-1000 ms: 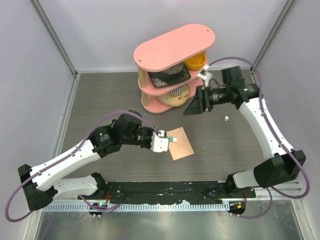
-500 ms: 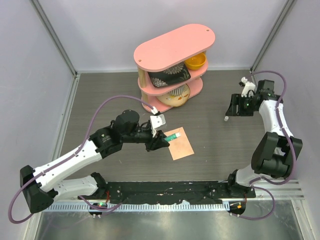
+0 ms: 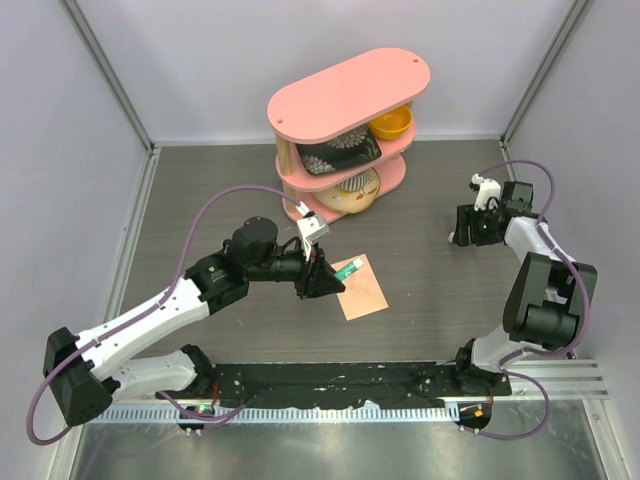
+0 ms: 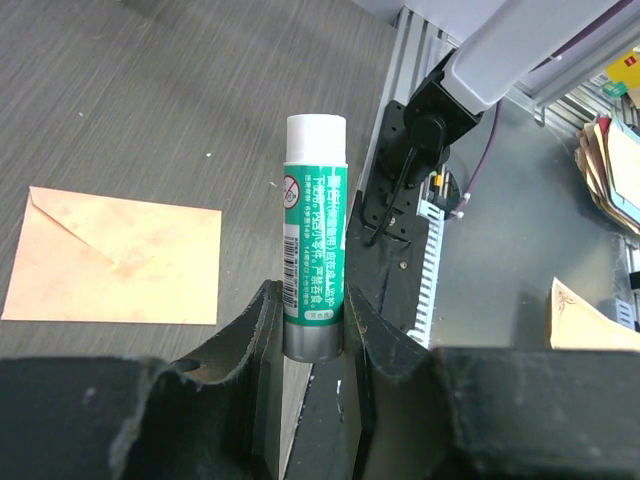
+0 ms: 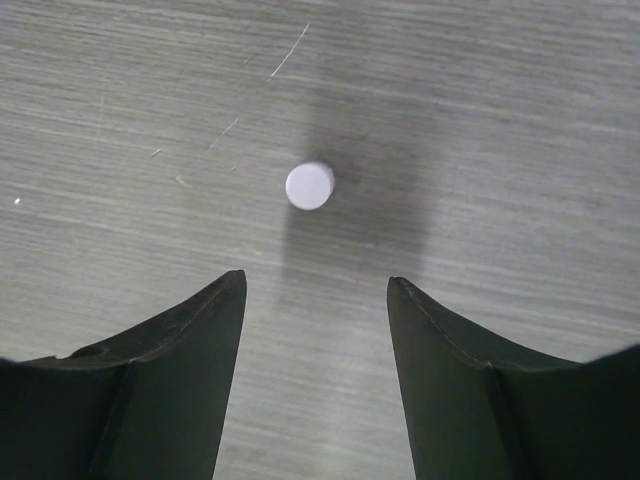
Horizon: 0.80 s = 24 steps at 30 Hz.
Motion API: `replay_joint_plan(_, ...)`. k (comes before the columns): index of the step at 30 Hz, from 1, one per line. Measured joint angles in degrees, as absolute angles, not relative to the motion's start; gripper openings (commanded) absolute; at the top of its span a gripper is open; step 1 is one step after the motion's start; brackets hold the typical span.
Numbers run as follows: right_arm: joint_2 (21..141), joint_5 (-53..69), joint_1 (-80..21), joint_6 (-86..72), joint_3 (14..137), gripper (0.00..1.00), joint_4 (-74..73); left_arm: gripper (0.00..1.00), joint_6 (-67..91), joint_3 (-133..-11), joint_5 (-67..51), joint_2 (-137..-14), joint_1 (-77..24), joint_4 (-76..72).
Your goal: Place the letter into the envelope and seal it
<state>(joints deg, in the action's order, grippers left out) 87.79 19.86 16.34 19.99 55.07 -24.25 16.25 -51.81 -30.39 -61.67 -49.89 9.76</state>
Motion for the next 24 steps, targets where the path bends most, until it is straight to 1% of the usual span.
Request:
replay_joint_plan(4,90.61,20.1,16.01,22.65,55.07,0.59,-21.17,0.0,17.85,-51.33,-31.16,-61.78,-49.71,9.08)
replay_joint_plan(12,92.82,18.37,12.69,25.67,54.52,0.6,-17.04,0.0,19.07,-51.2,-31.57,-61.8,-49.45,8.27)
replay_joint_plan(18,95.42,16.4,10.98,26.57,54.52,0.6,-15.38,0.0,19.14,-51.18,-31.64,-61.78,-49.23,8.08)
replay_joint_plan(24,96.12,15.44,10.92,26.81,54.52,0.58,-14.52,0.0,19.14,-51.18,-31.79,-61.78,-48.99,7.94)
